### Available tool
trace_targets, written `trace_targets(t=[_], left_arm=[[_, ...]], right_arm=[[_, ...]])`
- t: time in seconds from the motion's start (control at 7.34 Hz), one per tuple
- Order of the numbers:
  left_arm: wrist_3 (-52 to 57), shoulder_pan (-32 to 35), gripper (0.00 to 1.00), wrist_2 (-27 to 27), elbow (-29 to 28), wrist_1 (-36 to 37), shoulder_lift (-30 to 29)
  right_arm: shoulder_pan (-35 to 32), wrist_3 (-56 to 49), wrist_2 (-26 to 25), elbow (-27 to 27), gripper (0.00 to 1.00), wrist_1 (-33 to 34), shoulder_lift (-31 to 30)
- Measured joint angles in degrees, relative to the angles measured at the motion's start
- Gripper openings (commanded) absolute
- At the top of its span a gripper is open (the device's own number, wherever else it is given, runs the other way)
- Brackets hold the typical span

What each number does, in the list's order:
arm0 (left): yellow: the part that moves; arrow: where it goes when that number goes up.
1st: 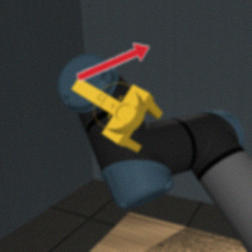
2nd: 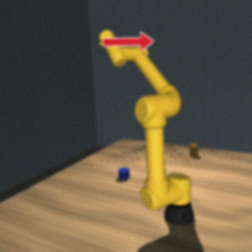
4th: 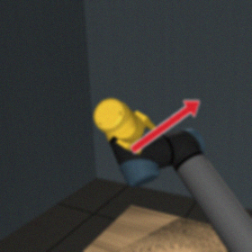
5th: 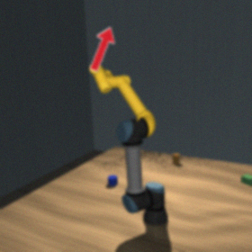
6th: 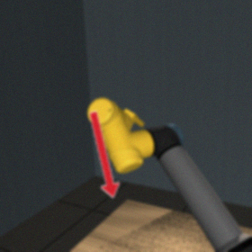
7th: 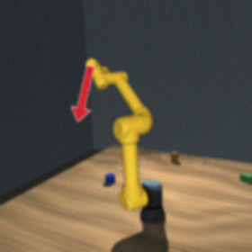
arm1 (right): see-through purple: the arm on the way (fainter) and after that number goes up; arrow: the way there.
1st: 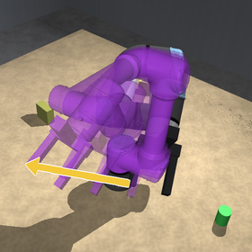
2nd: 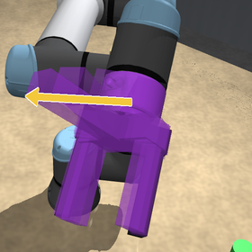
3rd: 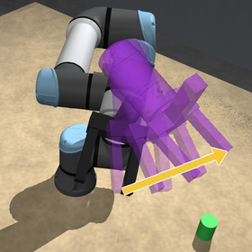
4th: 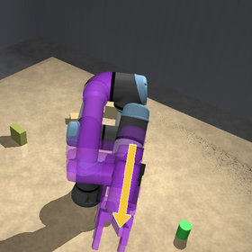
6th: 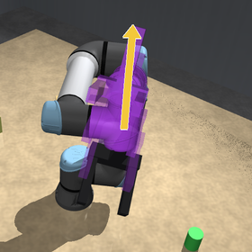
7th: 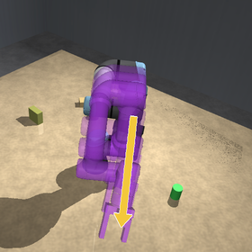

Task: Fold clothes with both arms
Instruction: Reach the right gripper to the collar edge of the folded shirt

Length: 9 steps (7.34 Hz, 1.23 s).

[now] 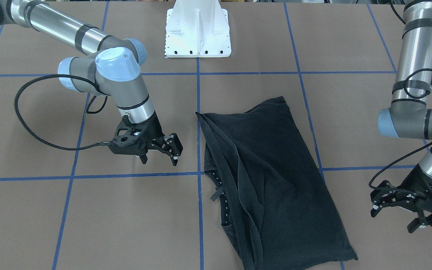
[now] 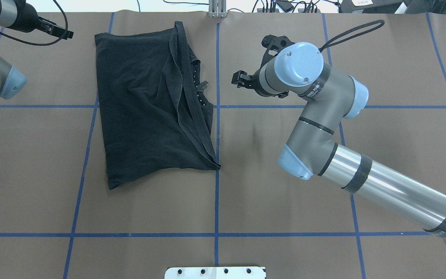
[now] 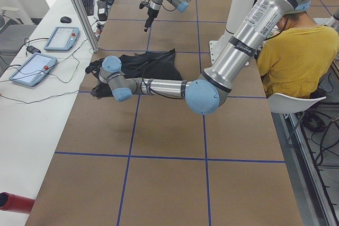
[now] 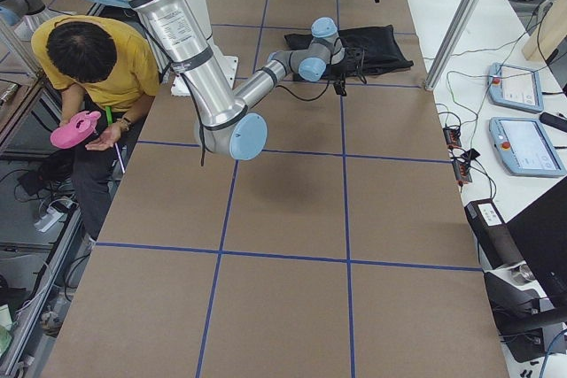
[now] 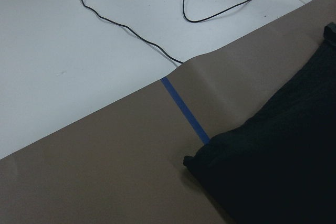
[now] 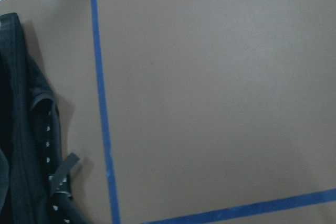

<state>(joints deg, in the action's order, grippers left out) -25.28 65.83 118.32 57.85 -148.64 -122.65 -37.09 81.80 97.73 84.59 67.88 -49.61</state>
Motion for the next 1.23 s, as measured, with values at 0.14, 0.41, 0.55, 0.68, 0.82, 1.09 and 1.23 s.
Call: trace_targets(t=[0.14, 0.41, 0.55, 0.68, 0.82, 1.09, 1.23], left_arm=[[-0.8, 0.0, 1.00, 0.0, 0.3, -0.2, 0.3], [-1.7, 0.0, 1.00, 0.1, 0.5, -0.3, 0.7], [-2.7, -0.1, 1.00, 0.1, 0.5, -0.6, 0.7], [-4.0, -0.1, 1.00, 0.1, 0.5, -1.5, 1.1], [-5.3, -0.3, 1.00, 0.1, 0.6, -2.8, 1.9], [-6.1, -0.4, 1.00, 0.1, 0.7, -4.2, 2.9], [-6.2, -0.5, 1.00, 0.1, 0.7, -4.4, 3.0]], right_arm=[[2.2, 3.4, -2.2, -1.8, 0.97, 0.1, 2.4], [6.3, 9.0, -8.0, -7.8, 0.70, -0.1, 8.0], [7.6, 10.1, -10.3, -10.8, 0.68, -0.4, 10.0], [8.3, 10.3, -11.8, -12.7, 0.68, -0.6, 10.9], [8.6, 10.2, -12.5, -13.8, 0.68, -0.7, 11.2], [8.7, 9.9, -13.9, -15.1, 0.67, -0.6, 11.3], [8.7, 9.8, -14.6, -15.5, 0.66, -0.6, 11.4]])
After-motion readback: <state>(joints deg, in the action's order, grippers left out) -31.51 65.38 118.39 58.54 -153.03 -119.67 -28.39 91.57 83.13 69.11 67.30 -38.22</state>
